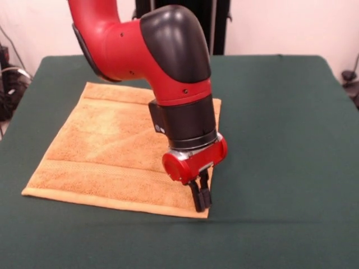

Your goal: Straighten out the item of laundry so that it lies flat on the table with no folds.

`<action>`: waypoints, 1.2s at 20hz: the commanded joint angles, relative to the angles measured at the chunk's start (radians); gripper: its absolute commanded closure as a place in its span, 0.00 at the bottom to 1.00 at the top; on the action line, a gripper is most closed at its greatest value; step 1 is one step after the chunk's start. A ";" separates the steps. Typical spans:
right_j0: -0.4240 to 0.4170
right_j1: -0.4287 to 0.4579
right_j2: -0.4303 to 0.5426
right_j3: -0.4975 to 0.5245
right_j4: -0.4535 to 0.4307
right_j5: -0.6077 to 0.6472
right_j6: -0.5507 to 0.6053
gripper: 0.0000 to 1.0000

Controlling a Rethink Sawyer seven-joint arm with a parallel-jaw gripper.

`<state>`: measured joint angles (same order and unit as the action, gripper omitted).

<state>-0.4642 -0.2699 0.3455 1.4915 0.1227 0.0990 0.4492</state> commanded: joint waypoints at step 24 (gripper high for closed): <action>0.051 0.062 0.171 0.147 0.102 -0.029 0.395 1.00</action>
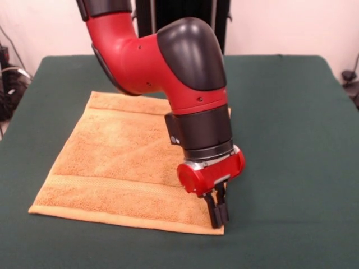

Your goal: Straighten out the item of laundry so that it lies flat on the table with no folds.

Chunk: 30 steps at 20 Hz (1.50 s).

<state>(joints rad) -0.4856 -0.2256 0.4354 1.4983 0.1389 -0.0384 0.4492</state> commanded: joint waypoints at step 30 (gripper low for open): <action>0.107 -0.211 -0.452 -0.093 -0.080 0.788 0.222 1.00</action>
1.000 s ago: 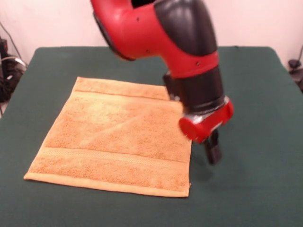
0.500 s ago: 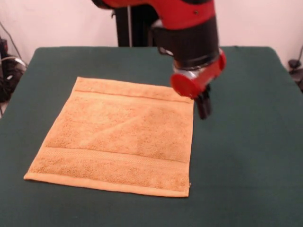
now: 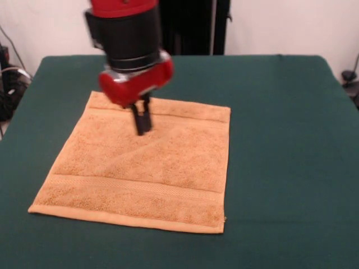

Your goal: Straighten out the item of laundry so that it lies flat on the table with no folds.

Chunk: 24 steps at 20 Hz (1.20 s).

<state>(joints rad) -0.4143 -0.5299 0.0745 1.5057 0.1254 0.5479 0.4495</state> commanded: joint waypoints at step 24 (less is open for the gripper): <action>-0.121 -0.066 0.051 -0.044 -0.326 -0.060 0.093 1.00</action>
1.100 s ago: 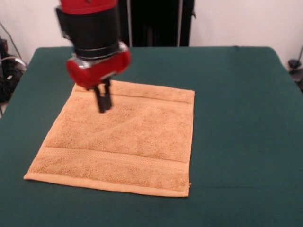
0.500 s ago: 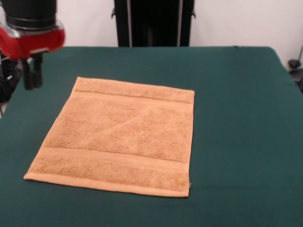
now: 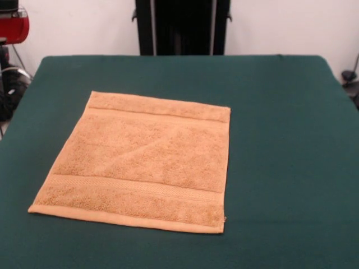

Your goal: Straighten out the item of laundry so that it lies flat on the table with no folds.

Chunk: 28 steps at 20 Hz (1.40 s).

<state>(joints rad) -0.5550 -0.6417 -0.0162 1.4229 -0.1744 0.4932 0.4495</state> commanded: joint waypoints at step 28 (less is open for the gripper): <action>-0.016 0.060 0.191 0.038 -0.033 -0.016 0.093 1.00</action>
<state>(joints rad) -0.5941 -0.6398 0.0299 1.4229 -0.1751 0.4889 0.4495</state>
